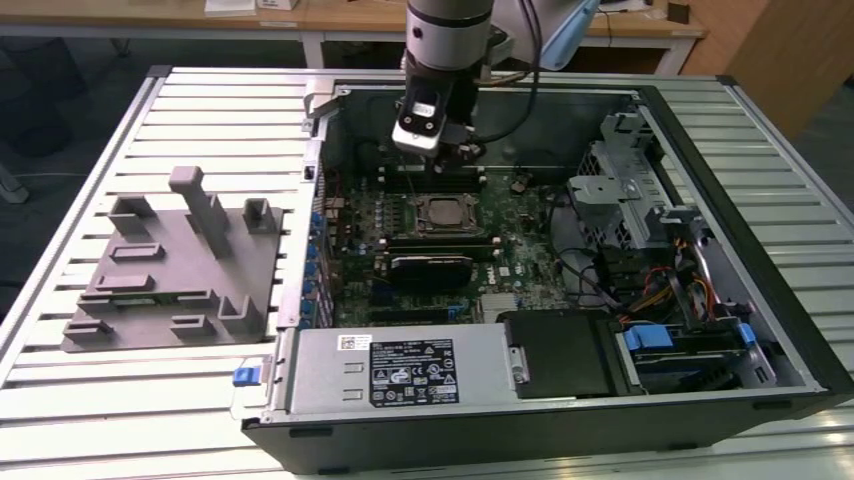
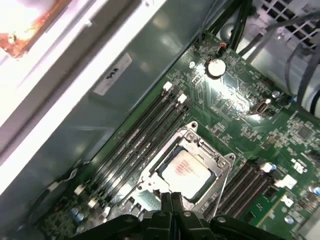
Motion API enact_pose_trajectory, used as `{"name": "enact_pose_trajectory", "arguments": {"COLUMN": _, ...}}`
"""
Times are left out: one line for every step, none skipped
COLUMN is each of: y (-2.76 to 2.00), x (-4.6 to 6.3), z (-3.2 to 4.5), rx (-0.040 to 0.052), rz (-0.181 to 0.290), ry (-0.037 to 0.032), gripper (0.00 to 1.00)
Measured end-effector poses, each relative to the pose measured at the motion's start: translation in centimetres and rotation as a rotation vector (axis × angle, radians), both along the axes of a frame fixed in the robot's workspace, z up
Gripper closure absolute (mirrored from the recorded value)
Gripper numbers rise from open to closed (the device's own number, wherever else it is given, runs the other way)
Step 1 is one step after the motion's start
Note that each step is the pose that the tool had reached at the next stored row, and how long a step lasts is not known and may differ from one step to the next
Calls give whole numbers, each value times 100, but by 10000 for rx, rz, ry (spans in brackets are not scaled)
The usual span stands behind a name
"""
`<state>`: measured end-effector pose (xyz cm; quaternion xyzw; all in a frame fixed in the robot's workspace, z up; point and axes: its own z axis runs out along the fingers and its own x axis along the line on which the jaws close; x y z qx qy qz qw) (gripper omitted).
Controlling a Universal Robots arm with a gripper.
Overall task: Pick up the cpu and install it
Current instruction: 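Install the first cpu locking lever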
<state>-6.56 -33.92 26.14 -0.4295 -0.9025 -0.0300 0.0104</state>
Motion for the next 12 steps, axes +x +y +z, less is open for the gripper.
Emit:
{"name": "enact_pose_trajectory", "arguments": {"y": 0, "x": 0, "z": 31, "rx": 1, "rz": 3, "ry": -1, "gripper": 89}}
{"name": "enact_pose_trajectory", "arguments": {"y": 0, "x": 0, "z": 52, "rx": 1, "rz": 16, "ry": 0, "gripper": 89}}
{"name": "enact_pose_trajectory", "arguments": {"y": -2, "x": 0, "z": 54, "rx": 2, "rz": 69, "ry": -1, "gripper": 89}}
{"name": "enact_pose_trajectory", "arguments": {"y": -2, "x": 0, "z": 54, "rx": 2, "rz": 168, "ry": 0, "gripper": 89}}
{"name": "enact_pose_trajectory", "arguments": {"y": -2, "x": 0, "z": 53, "rx": 1, "rz": 327, "ry": 0, "gripper": 89}}
{"name": "enact_pose_trajectory", "arguments": {"y": -2, "x": 0, "z": 52, "rx": 1, "rz": 506, "ry": 0, "gripper": 89}}
{"name": "enact_pose_trajectory", "arguments": {"y": -2, "x": 0, "z": 51, "rx": 1, "rz": 686, "ry": 0, "gripper": 89}}
{"name": "enact_pose_trajectory", "arguments": {"y": -2, "x": 0, "z": 50, "rx": 0, "rz": 866, "ry": 0, "gripper": 89}}
{"name": "enact_pose_trajectory", "arguments": {"y": -2, "x": 0, "z": 49, "rx": 0, "rz": 1046, "ry": 0, "gripper": 89}}
{"name": "enact_pose_trajectory", "arguments": {"y": -2, "x": 0, "z": 47, "rx": 0, "rz": 1227, "ry": 1, "gripper": 89}}
{"name": "enact_pose_trajectory", "arguments": {"y": -2, "x": 0, "z": 46, "rx": 0, "rz": 1405, "ry": 0, "gripper": 89}}
{"name": "enact_pose_trajectory", "arguments": {"y": -3, "x": 0, "z": 46, "rx": -1, "rz": 1603, "ry": 0, "gripper": 89}}
